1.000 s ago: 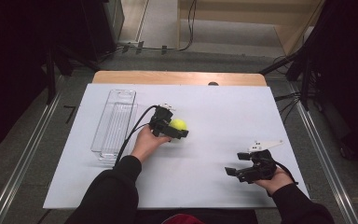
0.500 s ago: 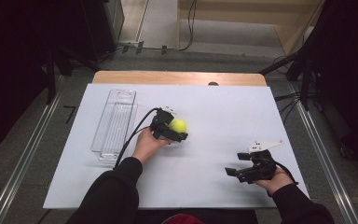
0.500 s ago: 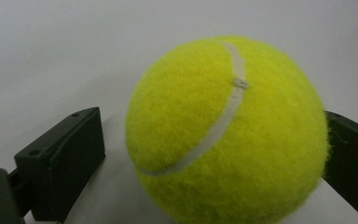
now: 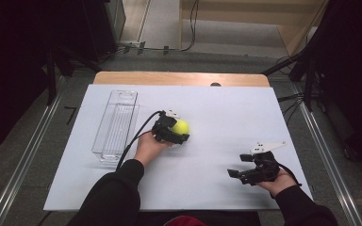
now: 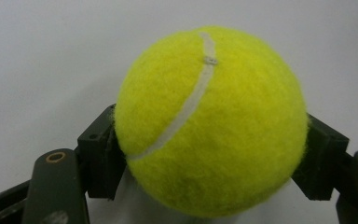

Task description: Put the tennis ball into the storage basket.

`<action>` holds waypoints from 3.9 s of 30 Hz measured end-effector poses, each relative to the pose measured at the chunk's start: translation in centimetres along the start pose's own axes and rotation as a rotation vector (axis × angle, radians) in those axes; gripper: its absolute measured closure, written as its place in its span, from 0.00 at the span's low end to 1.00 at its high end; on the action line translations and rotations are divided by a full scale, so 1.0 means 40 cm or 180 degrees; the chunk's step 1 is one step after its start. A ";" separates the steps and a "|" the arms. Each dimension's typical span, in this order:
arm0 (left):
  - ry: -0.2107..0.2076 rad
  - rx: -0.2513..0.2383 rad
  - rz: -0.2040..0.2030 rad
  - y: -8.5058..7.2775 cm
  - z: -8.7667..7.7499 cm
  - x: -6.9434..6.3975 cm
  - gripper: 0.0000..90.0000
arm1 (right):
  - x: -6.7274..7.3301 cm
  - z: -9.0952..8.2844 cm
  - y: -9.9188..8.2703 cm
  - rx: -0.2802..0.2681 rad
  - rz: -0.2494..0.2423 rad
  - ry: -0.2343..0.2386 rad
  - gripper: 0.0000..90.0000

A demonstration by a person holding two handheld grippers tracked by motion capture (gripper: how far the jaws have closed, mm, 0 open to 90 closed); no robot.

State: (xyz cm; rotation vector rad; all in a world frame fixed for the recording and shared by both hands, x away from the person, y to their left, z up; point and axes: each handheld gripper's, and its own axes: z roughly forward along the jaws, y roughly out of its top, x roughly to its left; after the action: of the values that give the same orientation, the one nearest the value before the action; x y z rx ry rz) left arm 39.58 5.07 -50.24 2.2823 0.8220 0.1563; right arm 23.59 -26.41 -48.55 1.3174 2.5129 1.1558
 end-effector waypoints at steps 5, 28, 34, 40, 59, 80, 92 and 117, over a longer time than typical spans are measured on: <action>-0.0012 0.0004 -0.0020 -0.001 -0.001 0.002 0.28 | 0.000 0.000 0.000 0.0003 -0.0006 -0.0002 0.15; -0.0056 0.0023 -0.0102 0.002 -0.003 0.007 0.29 | 0.001 0.002 0.000 0.0017 -0.0009 0.0007 0.15; -0.0087 0.0034 -0.0181 0.005 -0.009 0.010 0.29 | 0.001 0.002 0.000 0.0013 -0.0024 0.0011 0.15; -0.0087 -0.0013 -0.0234 0.011 -0.024 0.016 0.29 | 0.001 0.002 0.001 0.0012 -0.0026 0.0012 0.15; -0.0196 -0.0035 -0.0215 0.046 -0.103 0.012 0.29 | 0.002 0.002 0.001 0.0015 -0.0026 0.0008 0.15; -0.0303 0.0061 -0.0167 0.066 -0.157 0.000 0.29 | 0.002 0.002 0.001 0.0013 -0.0029 0.0007 0.15; -0.0336 0.0034 -0.0185 0.077 -0.183 0.001 0.29 | 0.001 0.002 0.001 0.0009 -0.0036 0.0005 0.15; -0.0332 0.0017 -0.0264 0.086 -0.235 0.017 0.29 | 0.002 0.002 0.000 0.0008 -0.0035 0.0009 0.15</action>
State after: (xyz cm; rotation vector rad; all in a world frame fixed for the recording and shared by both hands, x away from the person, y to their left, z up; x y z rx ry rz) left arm 38.83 8.96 -41.04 2.2367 0.8617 -0.0024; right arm 23.59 -26.31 -48.57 1.3017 2.5210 1.1536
